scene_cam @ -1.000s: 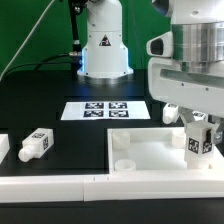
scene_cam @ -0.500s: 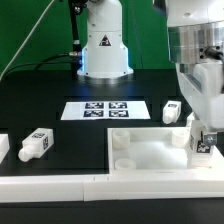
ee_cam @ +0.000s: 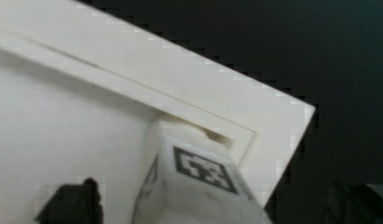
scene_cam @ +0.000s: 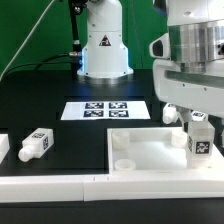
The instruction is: Assemble one leg
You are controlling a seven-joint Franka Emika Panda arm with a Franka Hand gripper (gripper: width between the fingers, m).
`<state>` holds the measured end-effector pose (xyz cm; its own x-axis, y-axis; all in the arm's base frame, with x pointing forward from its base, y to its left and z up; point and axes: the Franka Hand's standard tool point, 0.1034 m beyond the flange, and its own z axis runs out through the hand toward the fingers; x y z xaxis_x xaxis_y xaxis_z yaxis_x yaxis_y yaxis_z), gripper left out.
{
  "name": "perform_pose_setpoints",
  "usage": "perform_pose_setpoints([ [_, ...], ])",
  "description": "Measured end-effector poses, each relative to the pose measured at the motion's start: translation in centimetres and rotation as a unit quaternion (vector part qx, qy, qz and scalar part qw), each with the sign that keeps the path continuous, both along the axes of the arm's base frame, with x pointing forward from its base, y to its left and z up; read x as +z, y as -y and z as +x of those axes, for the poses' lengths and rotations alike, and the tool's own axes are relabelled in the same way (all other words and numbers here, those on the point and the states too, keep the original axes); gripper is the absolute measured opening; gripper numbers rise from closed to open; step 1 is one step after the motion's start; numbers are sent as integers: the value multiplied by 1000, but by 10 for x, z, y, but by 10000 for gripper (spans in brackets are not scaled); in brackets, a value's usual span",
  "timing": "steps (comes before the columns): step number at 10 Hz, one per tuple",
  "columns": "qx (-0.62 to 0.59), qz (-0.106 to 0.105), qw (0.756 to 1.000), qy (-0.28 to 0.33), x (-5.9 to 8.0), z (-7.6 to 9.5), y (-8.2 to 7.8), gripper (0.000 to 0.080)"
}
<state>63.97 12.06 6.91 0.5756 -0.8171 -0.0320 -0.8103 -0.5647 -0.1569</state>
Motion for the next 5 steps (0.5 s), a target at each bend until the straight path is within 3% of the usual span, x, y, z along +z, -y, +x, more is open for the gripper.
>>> perform_pose_setpoints([
  [4,94,-14,995,18,-1,-1,-2,649],
  [5,179,-28,983,23,-1,-1,0,649],
])
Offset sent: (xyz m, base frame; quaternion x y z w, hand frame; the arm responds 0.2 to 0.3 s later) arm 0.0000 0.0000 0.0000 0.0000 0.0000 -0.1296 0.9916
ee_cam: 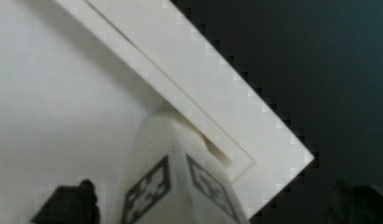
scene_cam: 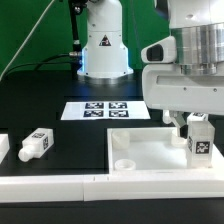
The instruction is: Assemble one leg
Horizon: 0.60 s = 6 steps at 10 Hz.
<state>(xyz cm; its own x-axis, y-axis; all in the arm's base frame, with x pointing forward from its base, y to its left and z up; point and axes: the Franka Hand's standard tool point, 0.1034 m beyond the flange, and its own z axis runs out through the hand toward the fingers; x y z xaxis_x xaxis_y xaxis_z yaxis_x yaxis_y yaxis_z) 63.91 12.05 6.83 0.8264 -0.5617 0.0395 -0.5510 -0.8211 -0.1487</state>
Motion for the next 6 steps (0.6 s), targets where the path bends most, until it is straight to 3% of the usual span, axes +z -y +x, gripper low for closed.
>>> perform_pose_setpoints([
  [3,224,-30,974,5,5,5,12,649],
  [4,205,-28,978,4,5,5,12,649],
  [6,197,-28,980,3,5,5,13,403],
])
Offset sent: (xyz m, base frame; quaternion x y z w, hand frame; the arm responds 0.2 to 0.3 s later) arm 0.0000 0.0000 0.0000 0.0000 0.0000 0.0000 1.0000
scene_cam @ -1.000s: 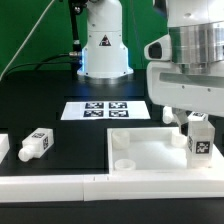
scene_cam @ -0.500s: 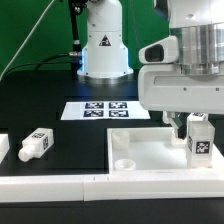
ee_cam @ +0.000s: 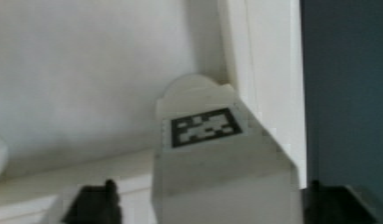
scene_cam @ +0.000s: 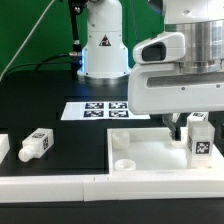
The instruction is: Assemble one leg
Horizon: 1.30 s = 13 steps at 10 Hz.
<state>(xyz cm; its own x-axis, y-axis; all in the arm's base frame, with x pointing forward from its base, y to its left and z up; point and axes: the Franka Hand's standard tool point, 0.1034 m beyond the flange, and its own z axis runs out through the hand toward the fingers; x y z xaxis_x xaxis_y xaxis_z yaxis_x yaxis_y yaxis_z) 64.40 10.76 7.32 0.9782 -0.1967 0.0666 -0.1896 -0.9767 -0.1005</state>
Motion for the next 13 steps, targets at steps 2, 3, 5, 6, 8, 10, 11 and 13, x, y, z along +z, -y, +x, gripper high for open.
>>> perform_pose_setpoints([
  [2,-82,7,997,-7,0,0,0,285],
  [3,-112,10,994,-10,0,0,1,285],
  [5,-215,17,976,-18,0,0,2,285],
  [6,-273,21,961,-22,0,0,3,285],
  [8,-428,36,902,-36,-1,-1,6,285],
  [10,-550,50,832,-51,-1,-2,5,286],
  [11,-596,56,799,-59,-1,-3,5,286],
  [13,-653,63,751,-66,-1,-3,3,287],
])
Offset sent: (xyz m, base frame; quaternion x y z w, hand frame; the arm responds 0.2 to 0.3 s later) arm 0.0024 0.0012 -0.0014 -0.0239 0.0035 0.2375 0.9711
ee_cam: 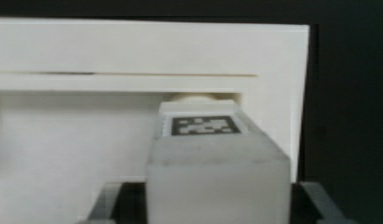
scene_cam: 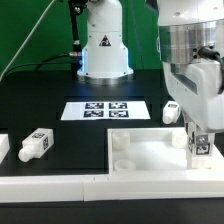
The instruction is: Assemble one leg
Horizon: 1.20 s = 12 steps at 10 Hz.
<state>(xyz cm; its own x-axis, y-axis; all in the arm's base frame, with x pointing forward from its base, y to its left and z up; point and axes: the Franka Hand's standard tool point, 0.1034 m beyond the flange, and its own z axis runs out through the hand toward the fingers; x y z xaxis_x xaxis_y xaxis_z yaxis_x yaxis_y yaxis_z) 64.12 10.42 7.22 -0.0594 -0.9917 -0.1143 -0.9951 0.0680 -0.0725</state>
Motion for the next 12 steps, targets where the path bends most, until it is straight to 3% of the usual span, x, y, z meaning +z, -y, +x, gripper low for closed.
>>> perform_pose_setpoints([
  [4,-94,7,996,-10,0,0,-1,287],
  [7,-67,5,998,-7,0,0,-1,287],
  [8,-11,-1,1000,-7,2,0,-3,465],
  [9,78,-11,997,4,5,3,-6,465],
  [10,149,-16,989,10,8,3,-8,606],
  [12,184,-18,983,18,12,5,-8,636],
])
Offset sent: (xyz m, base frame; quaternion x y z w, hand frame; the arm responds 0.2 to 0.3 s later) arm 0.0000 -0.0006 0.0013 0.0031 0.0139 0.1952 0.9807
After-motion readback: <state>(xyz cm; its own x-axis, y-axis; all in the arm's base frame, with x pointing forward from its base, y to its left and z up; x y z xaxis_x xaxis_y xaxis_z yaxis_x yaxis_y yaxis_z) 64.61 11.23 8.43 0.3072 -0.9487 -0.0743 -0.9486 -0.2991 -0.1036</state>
